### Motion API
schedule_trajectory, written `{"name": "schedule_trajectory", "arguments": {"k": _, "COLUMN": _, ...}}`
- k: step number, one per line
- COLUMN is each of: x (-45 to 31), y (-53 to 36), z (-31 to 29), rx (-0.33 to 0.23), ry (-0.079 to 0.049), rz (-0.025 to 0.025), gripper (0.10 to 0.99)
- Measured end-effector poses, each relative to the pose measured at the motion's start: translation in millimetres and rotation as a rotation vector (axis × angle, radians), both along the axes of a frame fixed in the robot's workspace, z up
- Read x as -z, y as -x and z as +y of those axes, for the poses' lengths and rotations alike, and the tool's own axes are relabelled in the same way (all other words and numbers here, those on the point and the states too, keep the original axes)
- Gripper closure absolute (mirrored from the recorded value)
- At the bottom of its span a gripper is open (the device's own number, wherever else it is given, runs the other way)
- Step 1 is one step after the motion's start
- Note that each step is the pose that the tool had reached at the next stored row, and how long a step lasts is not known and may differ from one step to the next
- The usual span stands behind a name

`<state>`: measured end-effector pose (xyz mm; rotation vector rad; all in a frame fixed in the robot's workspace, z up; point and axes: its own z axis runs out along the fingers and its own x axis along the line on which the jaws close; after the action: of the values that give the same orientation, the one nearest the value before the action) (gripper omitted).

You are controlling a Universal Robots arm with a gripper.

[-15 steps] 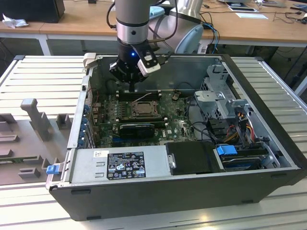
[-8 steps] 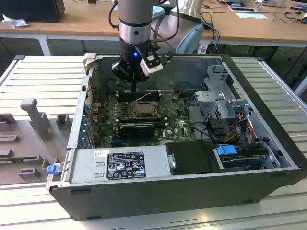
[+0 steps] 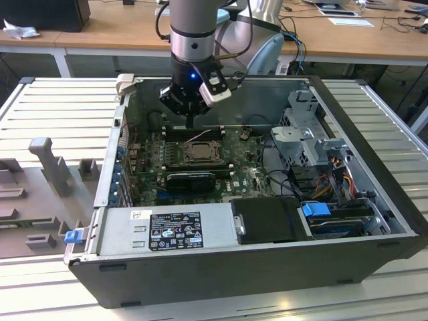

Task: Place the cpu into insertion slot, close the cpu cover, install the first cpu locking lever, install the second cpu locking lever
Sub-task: 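Install the first cpu locking lever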

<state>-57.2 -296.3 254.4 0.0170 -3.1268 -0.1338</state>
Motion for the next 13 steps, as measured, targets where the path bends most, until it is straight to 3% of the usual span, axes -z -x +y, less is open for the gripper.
{"name": "schedule_trajectory", "arguments": {"k": 13, "x": 0.1, "y": -7.9, "z": 0.0, "rx": 0.000, "ry": 0.000, "rz": 0.0000, "gripper": 0.980}}
